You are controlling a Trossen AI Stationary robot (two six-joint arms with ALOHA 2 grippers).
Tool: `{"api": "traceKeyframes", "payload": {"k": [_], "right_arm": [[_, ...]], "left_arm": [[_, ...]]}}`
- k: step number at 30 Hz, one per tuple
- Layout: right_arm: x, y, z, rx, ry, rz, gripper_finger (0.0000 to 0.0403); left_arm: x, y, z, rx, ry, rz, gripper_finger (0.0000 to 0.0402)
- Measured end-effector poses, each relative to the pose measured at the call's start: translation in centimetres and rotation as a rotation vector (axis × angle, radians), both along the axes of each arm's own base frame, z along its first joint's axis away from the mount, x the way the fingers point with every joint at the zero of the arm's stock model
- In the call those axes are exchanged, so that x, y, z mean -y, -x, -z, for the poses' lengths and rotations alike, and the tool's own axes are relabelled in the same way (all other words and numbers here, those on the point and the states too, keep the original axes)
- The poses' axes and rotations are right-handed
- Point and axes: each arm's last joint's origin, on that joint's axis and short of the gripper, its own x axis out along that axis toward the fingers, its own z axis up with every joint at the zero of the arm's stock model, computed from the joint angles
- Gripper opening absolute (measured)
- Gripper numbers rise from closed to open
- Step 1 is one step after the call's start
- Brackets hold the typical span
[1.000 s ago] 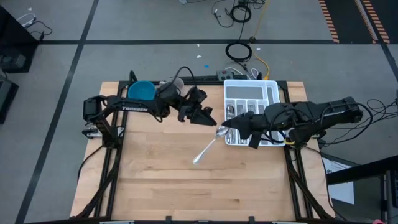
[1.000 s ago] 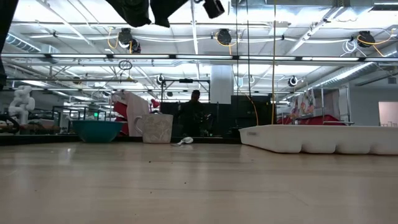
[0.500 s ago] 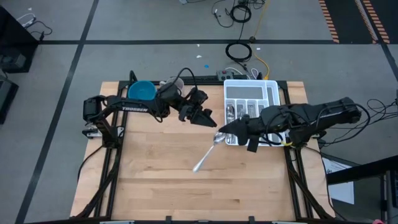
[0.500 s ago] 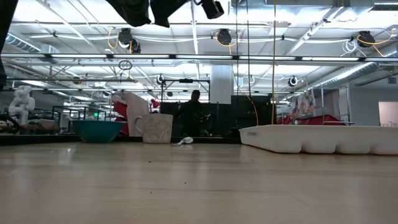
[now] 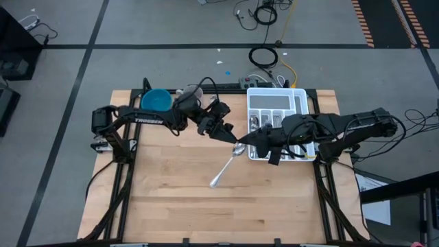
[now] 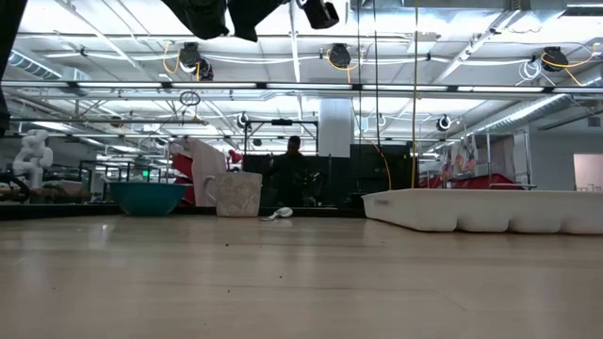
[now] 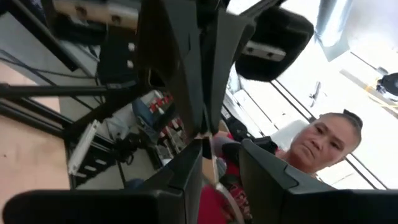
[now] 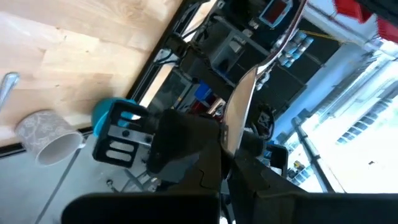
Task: Sort silverware
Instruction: Put the spoon in the silverware tray
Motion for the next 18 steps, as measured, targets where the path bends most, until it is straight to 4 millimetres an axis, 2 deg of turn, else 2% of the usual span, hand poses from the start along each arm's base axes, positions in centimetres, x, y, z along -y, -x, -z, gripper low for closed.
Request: {"api": "traceKeyframes", "payload": {"k": [10, 18], "right_arm": [[0.47, -0.21, -0.46, 0.047, 0.027, 0.022, 0.0], [0.7, -0.28, -0.45, 0.043, -0.055, -0.034, 0.0]], "left_arm": [[0.42, -0.12, 0.4, -0.024, -0.025, 0.031, 0.0109], [0.36, -0.14, 0.39, -0.016, -0.028, 0.013, 0.0109]]}}
